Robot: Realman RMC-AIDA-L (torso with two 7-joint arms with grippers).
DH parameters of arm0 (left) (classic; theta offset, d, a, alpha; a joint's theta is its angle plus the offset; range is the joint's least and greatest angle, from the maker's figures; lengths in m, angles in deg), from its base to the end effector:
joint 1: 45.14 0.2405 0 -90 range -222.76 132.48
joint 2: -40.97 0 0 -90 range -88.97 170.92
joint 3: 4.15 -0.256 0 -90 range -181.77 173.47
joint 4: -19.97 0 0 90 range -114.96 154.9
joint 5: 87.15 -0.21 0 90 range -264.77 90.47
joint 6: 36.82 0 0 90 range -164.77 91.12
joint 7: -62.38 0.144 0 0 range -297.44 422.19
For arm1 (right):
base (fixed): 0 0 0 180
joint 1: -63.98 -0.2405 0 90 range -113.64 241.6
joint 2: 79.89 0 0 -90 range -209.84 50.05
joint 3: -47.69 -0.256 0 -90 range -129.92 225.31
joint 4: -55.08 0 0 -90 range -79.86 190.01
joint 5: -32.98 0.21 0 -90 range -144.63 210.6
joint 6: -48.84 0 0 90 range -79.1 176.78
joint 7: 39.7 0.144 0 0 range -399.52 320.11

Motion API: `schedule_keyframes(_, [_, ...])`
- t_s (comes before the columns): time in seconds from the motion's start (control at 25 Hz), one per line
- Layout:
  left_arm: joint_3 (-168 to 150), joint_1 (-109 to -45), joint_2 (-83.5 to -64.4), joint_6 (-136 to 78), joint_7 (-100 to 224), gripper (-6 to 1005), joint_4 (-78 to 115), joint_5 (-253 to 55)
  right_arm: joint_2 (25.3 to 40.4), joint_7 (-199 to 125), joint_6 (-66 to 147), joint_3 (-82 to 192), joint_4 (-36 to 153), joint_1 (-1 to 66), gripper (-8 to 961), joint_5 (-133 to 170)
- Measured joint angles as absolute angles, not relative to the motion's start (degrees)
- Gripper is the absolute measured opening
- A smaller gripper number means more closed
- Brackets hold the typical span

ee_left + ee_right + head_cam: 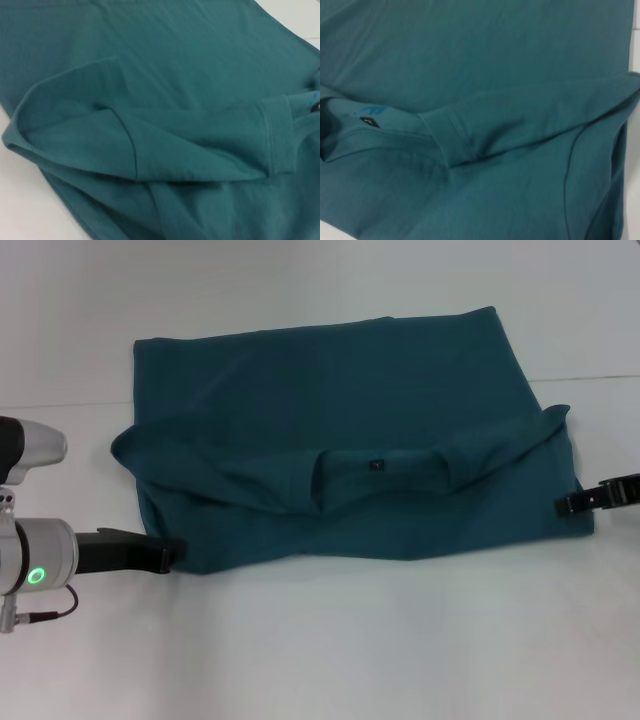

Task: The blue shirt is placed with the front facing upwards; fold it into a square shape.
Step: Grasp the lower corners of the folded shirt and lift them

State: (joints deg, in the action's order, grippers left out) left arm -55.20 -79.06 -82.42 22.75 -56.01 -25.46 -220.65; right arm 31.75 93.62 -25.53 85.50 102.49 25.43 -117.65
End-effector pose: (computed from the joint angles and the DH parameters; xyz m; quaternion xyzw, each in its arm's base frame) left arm -0.2727 0.3843 -0.0273 -0.8658 -0.4269 -0.0637 0.2532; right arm 0.3120 0.3968 0.0869 -0.8002 0.5267 -0.0131 0.2864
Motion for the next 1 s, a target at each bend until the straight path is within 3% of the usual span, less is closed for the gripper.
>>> schedule_keyframes(0.68, [-55.17, -79.6, -82.33, 22.69, -56.01, 1, -25.2, -220.65, 32.88, 93.52, -16.48, 85.57, 94.56, 24.45, 812, -117.63])
schedule_keyframes(0.88, [-55.21, -79.76, -82.33, 22.62, -56.01, 0, -25.15, -220.65, 33.0, 92.91, -16.08, 86.06, 94.56, 24.92, 694, -117.51])
schedule_keyframes(1.0, [-55.21, -80.02, -82.32, 22.58, -56.01, 0, -24.55, -220.65, 32.99, 92.66, -16.75, 86.0, 95.08, 25.18, 546, -117.29])
